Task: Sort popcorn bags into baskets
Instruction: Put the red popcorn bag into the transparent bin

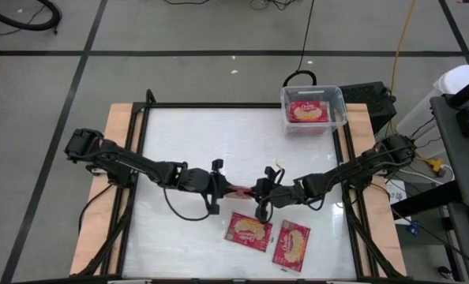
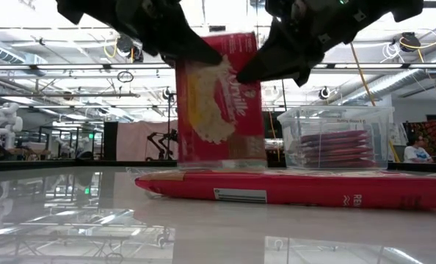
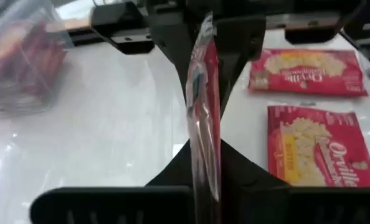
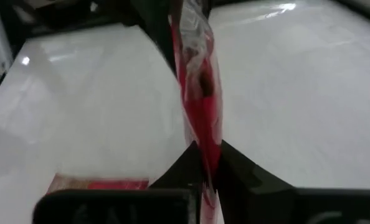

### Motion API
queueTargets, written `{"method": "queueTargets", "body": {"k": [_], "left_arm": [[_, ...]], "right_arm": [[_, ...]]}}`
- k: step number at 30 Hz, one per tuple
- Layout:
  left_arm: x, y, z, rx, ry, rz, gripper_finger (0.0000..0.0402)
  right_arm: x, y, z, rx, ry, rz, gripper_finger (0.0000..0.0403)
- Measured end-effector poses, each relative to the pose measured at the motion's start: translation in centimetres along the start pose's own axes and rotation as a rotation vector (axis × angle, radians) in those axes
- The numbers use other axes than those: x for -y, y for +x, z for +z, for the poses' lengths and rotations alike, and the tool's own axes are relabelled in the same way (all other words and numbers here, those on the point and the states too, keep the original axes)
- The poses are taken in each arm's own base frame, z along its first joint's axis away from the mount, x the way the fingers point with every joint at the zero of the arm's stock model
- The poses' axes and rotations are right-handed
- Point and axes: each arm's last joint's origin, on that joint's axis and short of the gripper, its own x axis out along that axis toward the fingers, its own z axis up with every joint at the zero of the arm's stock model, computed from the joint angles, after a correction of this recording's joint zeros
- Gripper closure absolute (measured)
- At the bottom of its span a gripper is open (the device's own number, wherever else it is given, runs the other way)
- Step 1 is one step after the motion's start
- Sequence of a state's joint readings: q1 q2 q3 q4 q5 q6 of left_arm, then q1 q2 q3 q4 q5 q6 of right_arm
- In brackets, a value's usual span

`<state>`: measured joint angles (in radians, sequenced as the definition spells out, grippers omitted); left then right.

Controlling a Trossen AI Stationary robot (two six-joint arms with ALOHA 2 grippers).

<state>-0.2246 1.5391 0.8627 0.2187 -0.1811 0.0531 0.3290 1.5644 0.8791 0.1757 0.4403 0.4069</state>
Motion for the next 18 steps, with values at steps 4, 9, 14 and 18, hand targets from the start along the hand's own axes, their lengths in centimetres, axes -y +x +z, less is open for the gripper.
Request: {"method": "queueTargets", "body": {"k": [4, 9, 14, 18], "left_arm": [[-0.3, -1.4, 0.6, -0.008, 0.002, 0.016, 0.0372], [-1.3, -4.0, 0.4, -0.056, -0.002, 0.132, 0.0385], [-2.2, -7.0, -0.7, 0.112, -0.051, 0.144, 0.0384], [-2.7, -8.8, -2.8, 0.315, -0.098, 0.120, 0.0384]], "right_arm": [[-0.1, -0.1, -0.1, 0.009, -0.006, -0.029, 0.0367], [-0.5, -0.5, -0.9, -0.043, -0.039, -0.029, 0.0332], [-0.5, -0.6, -1.3, -0.057, -0.039, -0.029, 0.0306], [-0.1, -0.5, -2.0, 0.003, -0.023, -0.053, 0.0296]]}}
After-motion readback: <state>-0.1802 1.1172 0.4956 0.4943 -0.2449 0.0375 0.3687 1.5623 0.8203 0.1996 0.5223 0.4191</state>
